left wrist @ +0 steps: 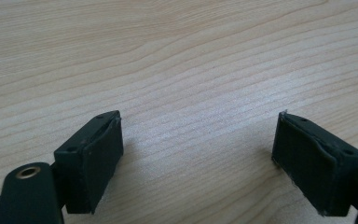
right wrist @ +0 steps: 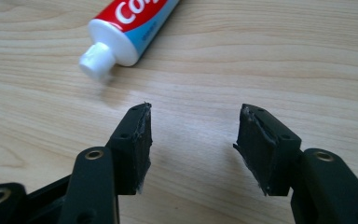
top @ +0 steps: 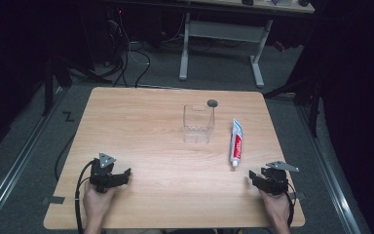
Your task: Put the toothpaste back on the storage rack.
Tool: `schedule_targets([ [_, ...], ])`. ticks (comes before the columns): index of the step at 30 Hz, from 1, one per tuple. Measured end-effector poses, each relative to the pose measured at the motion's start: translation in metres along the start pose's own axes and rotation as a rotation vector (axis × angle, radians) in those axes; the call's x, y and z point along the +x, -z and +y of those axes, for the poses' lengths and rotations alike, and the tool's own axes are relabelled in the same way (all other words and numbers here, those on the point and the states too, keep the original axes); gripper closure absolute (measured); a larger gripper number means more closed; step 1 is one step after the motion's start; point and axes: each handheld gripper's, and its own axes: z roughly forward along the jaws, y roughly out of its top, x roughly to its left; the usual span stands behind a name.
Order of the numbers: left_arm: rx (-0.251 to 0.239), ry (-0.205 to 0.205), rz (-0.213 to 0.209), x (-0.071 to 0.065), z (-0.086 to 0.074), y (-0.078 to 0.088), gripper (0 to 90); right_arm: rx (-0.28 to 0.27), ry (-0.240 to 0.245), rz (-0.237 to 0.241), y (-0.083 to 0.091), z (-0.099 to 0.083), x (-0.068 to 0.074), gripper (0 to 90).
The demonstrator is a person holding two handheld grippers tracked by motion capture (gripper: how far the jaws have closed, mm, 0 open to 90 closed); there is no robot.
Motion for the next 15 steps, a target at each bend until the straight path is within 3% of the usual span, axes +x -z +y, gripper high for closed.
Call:
schedule_targets([
  [7, 0.000, 0.001, 0.000, 0.000, 0.000, 0.000, 16.8, -0.017, 0.035, 0.034, 0.002, 0.008, 0.013, 44.6],
  [15, 0.000, 0.001, -0.001, 0.000, 0.000, 0.000, 16.8, -0.035, 0.078, 0.043, -0.002, 0.038, 0.022, 45.6],
])
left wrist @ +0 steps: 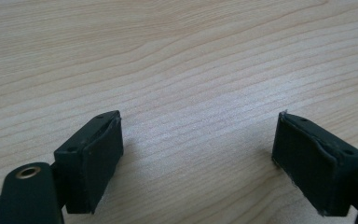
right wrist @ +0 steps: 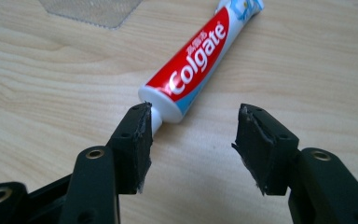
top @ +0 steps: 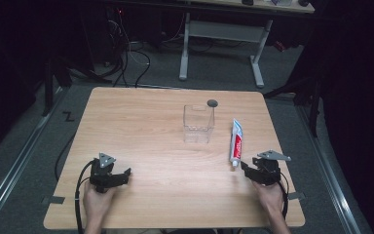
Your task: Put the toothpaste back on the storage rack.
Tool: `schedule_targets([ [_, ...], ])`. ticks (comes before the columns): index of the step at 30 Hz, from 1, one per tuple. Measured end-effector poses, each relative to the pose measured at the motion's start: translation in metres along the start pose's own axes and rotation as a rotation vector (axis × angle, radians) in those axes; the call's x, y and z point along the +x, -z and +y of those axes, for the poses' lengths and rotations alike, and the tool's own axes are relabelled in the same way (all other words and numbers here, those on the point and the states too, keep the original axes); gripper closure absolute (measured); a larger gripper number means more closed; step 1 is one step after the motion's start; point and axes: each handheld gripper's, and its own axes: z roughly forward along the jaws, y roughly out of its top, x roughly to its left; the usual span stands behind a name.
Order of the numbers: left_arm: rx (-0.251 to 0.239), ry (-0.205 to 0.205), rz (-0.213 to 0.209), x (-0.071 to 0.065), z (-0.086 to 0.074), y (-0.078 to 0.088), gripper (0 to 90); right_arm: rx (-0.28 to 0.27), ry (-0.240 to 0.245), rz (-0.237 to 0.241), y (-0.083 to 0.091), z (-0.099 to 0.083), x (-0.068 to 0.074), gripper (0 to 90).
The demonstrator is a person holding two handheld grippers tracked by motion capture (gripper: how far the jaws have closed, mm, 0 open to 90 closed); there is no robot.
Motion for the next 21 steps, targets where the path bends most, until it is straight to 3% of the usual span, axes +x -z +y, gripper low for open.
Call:
schedule_targets([
  [13, 0.000, 0.000, 0.001, 0.000, 0.000, 0.000, 16.9, 0.041, 0.000, -0.011, -0.018, 0.036, -0.008, 49.7],
  [21, 0.000, 0.000, 0.001, 0.000, 0.000, 0.000, 16.9, 0.070, 0.003, -0.015, -0.035, 0.055, -0.010, 47.0],
])
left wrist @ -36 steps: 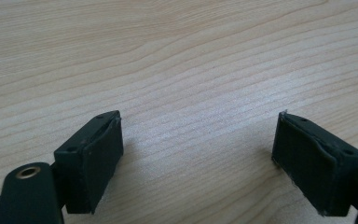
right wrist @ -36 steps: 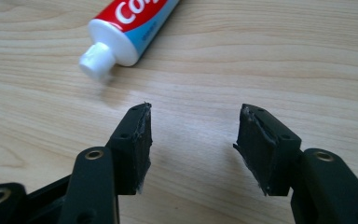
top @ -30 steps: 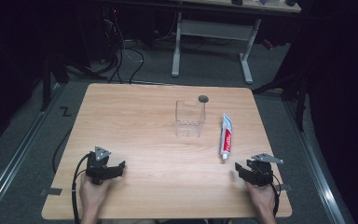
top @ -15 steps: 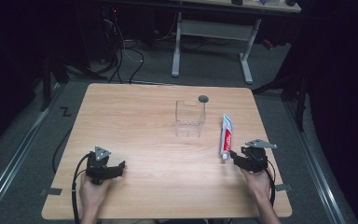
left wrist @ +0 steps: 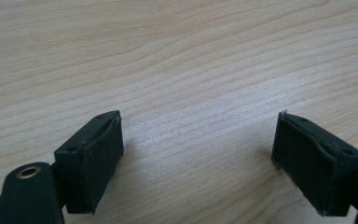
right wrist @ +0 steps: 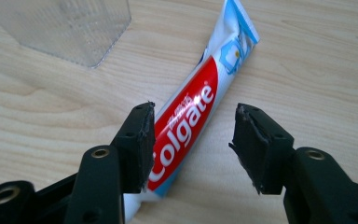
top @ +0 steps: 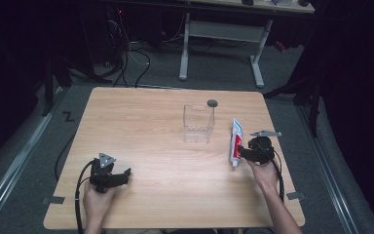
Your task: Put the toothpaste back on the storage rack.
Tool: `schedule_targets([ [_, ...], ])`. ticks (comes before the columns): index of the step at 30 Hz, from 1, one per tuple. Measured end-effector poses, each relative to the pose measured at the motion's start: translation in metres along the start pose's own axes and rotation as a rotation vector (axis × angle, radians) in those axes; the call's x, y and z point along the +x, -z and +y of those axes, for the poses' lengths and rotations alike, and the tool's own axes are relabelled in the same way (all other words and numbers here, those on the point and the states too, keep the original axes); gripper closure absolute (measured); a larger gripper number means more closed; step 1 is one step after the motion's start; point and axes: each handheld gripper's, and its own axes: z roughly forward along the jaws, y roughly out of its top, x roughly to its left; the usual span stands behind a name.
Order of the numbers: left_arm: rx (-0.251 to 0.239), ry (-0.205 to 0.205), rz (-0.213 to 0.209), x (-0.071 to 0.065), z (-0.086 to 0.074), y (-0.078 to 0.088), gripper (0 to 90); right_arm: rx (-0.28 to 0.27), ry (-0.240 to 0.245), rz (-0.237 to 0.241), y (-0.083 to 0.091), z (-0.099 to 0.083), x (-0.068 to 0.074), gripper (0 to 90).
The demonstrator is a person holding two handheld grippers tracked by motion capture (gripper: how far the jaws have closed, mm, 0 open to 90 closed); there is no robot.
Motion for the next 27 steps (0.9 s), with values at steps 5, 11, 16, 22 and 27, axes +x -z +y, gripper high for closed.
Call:
schedule_targets([
  [5, 0.000, 0.000, 0.000, 0.000, 0.000, 0.000, 16.9, 0.022, -0.002, -0.009, -0.010, 0.010, -0.001, 46.1],
  [11, 0.000, 0.000, 0.000, 0.000, 0.000, 0.000, 17.0, 0.082, -0.019, -0.010, -0.027, 0.028, -0.004, 44.5],
  [16, 0.000, 0.001, 0.000, 0.000, 0.000, 0.000, 17.0, 0.124, -0.044, -0.012, -0.040, 0.038, -0.007, 42.9],
  [22, -0.001, 0.001, 0.000, 0.000, 0.000, 0.000, 17.0, 0.162, -0.070, -0.025, -0.053, 0.046, -0.011, 40.9],
  [27, -0.001, 0.002, -0.001, 0.000, 0.000, 0.000, 17.0, 0.213, -0.094, -0.045, -0.068, 0.054, -0.015, 39.8],
])
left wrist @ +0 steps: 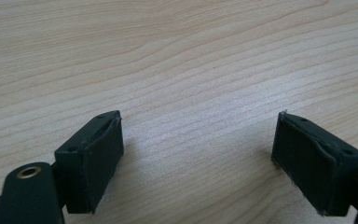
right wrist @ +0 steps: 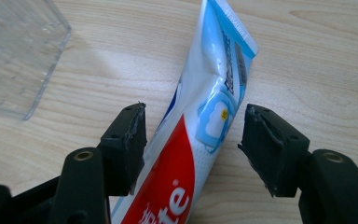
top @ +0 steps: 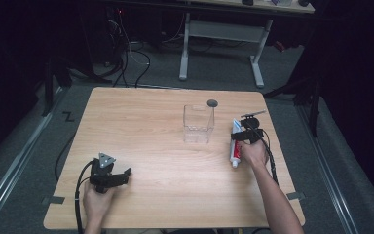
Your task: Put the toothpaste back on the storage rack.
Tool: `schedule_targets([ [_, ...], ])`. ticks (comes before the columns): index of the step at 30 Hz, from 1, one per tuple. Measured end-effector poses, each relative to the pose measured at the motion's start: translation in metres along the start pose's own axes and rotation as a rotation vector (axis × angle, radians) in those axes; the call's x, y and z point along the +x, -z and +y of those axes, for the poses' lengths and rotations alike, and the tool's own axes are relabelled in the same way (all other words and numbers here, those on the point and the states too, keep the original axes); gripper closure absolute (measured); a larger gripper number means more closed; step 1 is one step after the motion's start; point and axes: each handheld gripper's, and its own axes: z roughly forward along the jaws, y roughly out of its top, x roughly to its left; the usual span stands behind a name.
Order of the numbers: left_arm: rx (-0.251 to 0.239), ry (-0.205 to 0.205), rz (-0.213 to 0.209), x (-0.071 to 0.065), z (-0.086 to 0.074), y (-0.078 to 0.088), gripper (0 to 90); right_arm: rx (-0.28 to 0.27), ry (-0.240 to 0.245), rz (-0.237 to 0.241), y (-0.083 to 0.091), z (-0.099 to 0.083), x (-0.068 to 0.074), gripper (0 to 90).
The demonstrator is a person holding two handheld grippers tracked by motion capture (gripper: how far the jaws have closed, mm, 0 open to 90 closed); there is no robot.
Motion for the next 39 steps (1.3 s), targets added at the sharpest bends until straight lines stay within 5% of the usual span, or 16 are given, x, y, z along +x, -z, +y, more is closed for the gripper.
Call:
schedule_targets([
  [13, -0.001, 0.001, -0.001, 0.000, 0.000, 0.000, 17.1, 0.045, -0.068, 0.002, -0.018, 0.008, -0.006, 39.9],
  [19, -0.001, 0.001, 0.000, 0.000, 0.000, 0.000, 17.1, 0.080, -0.025, -0.032, -0.024, 0.014, 0.000, 43.6],
  [28, -0.001, 0.001, 0.000, 0.000, 0.000, 0.000, 17.1, 0.089, -0.037, -0.035, -0.030, 0.020, 0.000, 46.8],
  [39, 0.000, 0.003, -0.004, 0.000, 0.000, 0.000, 17.1, 0.139, 0.062, -0.019, -0.031, 0.027, 0.010, 61.4],
])
